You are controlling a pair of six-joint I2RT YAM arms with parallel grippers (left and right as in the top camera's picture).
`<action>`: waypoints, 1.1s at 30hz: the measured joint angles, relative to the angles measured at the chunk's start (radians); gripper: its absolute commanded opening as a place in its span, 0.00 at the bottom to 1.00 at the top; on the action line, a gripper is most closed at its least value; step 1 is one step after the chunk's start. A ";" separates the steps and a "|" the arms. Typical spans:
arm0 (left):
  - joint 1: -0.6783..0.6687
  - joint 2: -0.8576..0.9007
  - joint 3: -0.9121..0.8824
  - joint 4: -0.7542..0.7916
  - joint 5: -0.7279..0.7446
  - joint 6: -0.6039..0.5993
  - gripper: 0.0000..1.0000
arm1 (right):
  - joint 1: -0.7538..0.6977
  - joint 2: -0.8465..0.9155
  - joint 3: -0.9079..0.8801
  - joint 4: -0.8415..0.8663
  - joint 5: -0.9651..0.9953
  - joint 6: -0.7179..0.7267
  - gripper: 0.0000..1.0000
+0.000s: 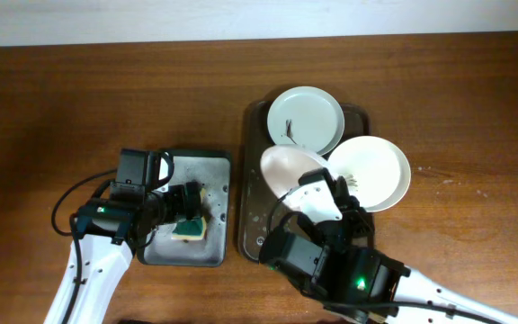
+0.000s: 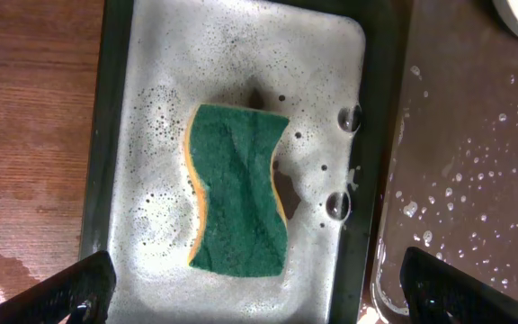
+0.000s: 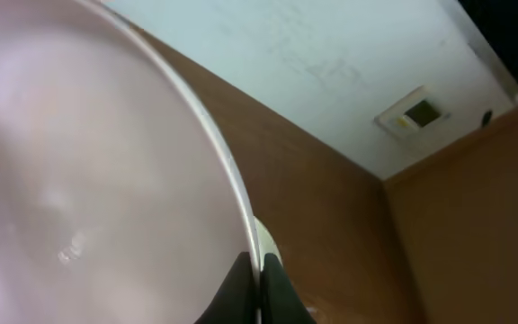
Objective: Clean dirty plates on tray and stack at the side
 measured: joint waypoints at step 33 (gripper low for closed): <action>-0.001 0.000 0.000 0.000 0.000 0.000 0.99 | -1.928 0.356 0.029 0.186 -1.610 0.005 0.57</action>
